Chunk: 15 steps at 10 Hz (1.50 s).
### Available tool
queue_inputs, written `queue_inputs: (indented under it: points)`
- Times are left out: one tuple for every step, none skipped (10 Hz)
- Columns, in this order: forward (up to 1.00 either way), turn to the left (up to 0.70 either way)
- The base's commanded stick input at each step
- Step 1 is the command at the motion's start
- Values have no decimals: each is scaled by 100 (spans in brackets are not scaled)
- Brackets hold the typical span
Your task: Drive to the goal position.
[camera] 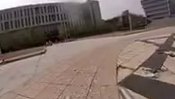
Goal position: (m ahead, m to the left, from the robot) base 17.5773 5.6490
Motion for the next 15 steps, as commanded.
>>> queue_inputs:
  points:
    - [70,0]
    - [70,0]
    - [70,0]
    - [70,0]
    - [70,0]
    - [70,0]
    - [70,0]
    - [70,0]
    - [70,0]
    - [70,0]
    - [70,0]
    - [70,0]
    - [70,-3]
    - [70,-30]
    - [70,-35]
